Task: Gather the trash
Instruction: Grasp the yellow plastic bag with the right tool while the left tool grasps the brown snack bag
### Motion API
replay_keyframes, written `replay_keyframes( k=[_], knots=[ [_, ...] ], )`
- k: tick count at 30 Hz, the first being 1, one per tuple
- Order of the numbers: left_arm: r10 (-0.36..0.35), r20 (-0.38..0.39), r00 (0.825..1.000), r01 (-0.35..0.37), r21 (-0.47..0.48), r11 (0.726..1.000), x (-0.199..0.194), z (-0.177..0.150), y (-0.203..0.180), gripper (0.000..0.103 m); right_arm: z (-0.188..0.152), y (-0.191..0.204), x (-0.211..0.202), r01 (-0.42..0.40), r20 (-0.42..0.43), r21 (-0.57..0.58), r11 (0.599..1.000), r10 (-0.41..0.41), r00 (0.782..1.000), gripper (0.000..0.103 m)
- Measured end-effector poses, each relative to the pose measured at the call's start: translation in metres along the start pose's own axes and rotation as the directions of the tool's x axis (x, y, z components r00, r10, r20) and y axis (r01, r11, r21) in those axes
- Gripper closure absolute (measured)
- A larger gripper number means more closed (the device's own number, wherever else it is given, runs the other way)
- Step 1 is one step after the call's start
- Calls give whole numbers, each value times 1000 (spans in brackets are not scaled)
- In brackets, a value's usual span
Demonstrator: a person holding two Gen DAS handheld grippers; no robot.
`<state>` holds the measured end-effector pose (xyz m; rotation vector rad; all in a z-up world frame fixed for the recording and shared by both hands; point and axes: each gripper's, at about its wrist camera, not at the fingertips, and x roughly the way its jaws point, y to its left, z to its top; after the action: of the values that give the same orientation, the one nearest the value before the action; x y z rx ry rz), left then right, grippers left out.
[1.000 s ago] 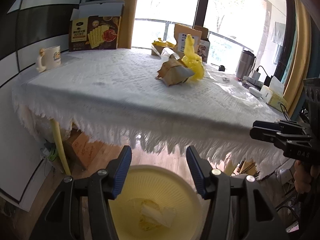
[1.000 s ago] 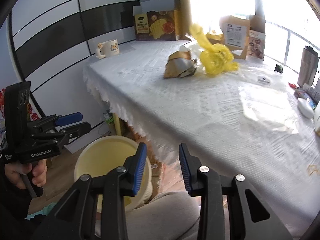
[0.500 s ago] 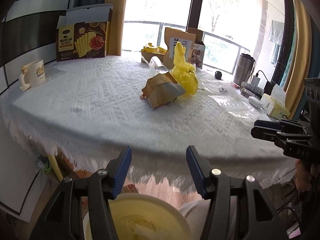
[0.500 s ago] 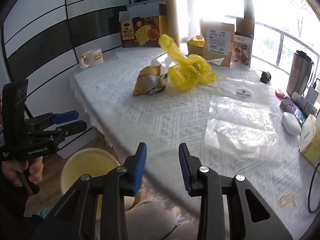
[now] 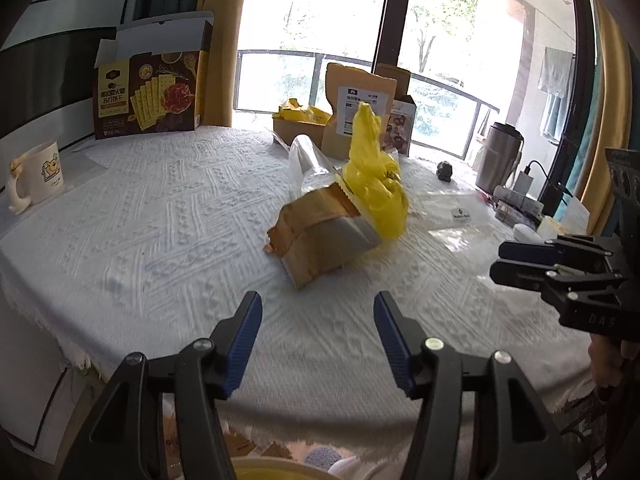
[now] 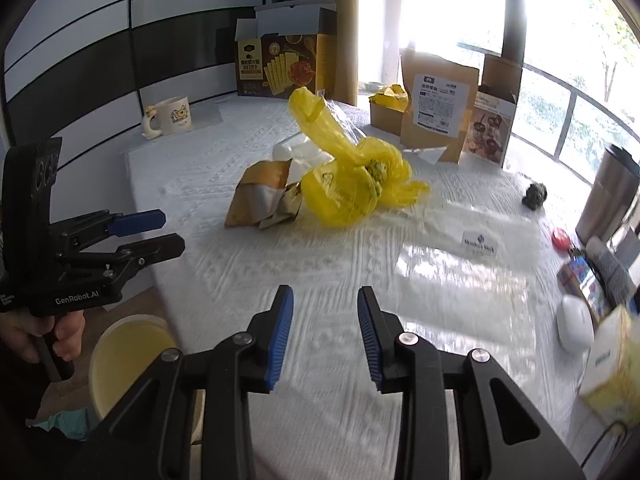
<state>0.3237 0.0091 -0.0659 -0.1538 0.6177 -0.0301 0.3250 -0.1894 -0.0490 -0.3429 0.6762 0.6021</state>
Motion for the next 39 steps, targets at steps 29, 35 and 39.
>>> replay_keyframes(
  k=[29, 35, 39],
  knots=[
    [-1, 8, 1000, 1, -69, 998, 49, 34, 20, 27, 73, -27, 106, -31, -35, 142, 989, 37, 999, 95],
    [-4, 23, 1000, 6, -84, 996, 56, 42, 5, 22, 65, -39, 71, -3, 32, 151, 989, -2, 999, 99],
    [18, 9, 1000, -18, -73, 997, 65, 46, -1, 19, 57, -53, 46, 4, 71, 176, 984, -17, 997, 99]
  ],
)
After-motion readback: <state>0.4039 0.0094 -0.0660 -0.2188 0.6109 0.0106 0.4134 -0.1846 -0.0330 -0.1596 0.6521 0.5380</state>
